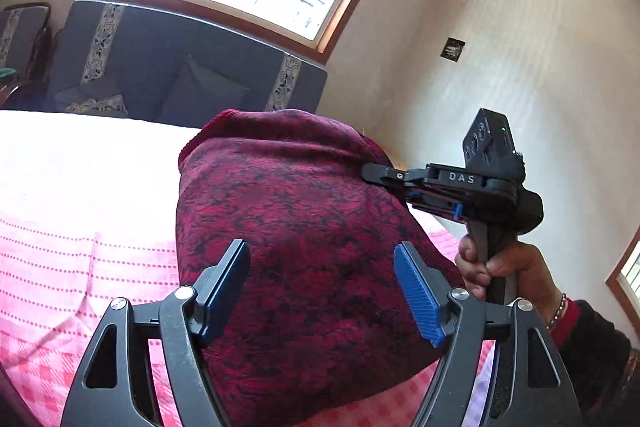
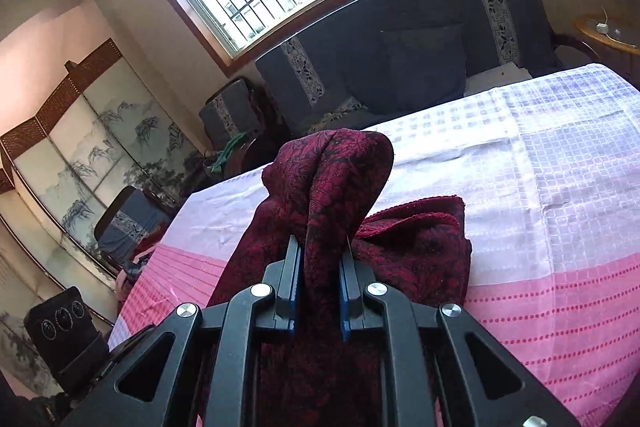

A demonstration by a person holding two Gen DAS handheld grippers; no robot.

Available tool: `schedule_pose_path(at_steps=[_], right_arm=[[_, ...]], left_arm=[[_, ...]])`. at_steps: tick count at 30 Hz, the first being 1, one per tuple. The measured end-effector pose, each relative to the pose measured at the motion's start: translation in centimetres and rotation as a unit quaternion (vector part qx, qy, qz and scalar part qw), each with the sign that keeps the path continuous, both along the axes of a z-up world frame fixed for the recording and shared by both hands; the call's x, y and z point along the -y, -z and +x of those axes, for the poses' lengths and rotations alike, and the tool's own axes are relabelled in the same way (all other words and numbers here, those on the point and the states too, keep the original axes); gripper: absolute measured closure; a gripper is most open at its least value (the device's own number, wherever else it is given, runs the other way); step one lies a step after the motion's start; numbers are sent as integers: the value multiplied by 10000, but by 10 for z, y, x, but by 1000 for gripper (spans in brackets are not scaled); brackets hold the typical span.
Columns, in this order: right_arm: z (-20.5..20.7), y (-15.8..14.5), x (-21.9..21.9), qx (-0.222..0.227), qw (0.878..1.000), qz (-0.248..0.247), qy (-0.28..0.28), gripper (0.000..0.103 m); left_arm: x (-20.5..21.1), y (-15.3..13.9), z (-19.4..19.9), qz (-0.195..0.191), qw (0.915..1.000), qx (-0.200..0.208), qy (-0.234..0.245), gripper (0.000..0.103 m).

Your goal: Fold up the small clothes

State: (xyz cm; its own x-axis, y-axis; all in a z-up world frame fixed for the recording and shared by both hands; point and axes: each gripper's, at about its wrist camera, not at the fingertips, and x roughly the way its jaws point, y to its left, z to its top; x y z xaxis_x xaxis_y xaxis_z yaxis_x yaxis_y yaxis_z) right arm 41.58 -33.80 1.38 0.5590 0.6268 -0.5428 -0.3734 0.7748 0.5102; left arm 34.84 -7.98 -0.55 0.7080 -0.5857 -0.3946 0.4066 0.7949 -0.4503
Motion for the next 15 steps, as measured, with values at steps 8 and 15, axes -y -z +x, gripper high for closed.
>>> schedule_pose_path(at_steps=[8,15], right_arm=[[16,76,23,-726,9971,28,204,90],[14,76,23,-510,9982,184,262,87]], left_arm=[[33,44,3,1064,9943,-96,76,28],[39,50,3,1090,9939,-136,-21,26]])
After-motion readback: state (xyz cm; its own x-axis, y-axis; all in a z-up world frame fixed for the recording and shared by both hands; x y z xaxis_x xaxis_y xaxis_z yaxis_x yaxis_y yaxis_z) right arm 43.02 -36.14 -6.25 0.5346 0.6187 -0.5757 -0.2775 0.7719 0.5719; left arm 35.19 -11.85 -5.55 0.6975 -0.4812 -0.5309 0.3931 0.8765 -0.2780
